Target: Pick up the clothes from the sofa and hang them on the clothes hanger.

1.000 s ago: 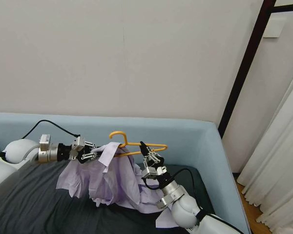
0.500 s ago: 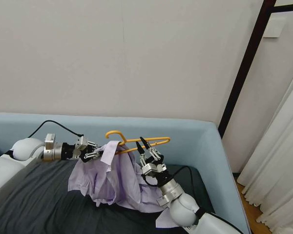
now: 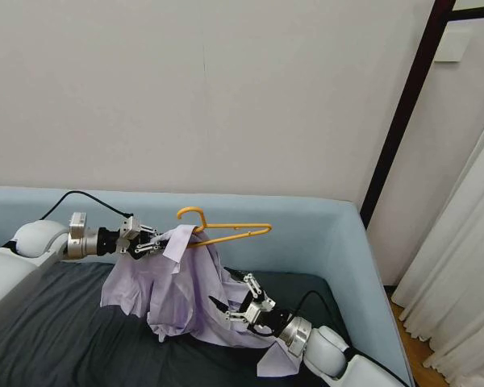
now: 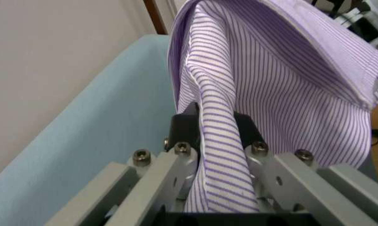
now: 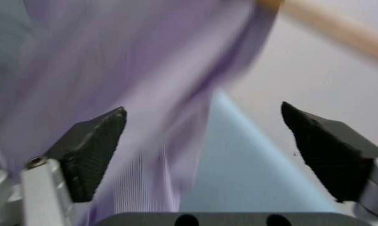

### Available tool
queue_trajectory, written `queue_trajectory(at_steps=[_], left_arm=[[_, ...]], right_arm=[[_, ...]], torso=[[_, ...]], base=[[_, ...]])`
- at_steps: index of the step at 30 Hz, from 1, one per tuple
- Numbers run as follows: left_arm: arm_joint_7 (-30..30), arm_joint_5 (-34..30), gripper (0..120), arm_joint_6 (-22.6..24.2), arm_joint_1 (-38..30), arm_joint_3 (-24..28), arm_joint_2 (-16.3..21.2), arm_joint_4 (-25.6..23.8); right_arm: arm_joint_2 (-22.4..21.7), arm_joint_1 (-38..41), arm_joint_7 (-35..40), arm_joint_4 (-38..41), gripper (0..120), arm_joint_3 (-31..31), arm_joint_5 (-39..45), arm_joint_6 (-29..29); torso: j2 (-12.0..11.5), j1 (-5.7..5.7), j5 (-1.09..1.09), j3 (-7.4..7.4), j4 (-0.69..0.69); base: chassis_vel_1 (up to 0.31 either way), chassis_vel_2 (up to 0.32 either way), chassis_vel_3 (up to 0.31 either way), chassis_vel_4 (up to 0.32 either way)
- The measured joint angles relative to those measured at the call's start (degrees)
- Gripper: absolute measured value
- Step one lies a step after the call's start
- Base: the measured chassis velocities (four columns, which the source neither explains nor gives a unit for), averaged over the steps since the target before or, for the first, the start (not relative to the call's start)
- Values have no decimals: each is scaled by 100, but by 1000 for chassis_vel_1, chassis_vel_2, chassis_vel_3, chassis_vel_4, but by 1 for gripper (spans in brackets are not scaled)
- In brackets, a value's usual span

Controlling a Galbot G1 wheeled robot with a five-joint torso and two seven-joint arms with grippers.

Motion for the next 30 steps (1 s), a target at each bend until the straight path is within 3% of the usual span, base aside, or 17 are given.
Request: queue_trajectory(at_steps=[1,6,10,19,24,27,30], left_arm=[[0,0,7,0,0,0,0,0],[-29,-83,7,1,180,-131,152,-153],[-46,-89,7,1,254,-197,175,-182],[-62,-97,7,-9,464,-381,224,-221],[-101,-122,7,-10,543,-436,247,-301],[-129,-127,7,-11,597,-466,245,-348],[-141,-128,7,-11,649,-494,243,-383]], right_arm=[[0,0,0,0,97,0,0,0],[25,64,52,-207,100,-88,-19,-1368],[79,65,49,-201,100,-175,-335,-1719],[153,2,39,-285,100,-366,-1289,-1856],[216,88,374,-380,100,-463,-1838,-2417],[247,142,601,-356,100,-610,-1814,-3006],[276,155,736,-346,100,-683,-1758,-3226]], torso=[[0,0,0,0,0],[0,0,-2,0,1],[0,0,-1,0,0],[0,0,-2,0,0],[0,0,-2,0,0],[0,0,-2,0,0],[0,0,-2,0,0]], base=[[0,0,0,0],[0,0,0,0],[0,0,0,0],[0,0,0,0],[0,0,0,0],[0,0,0,0],[0,0,0,0]])
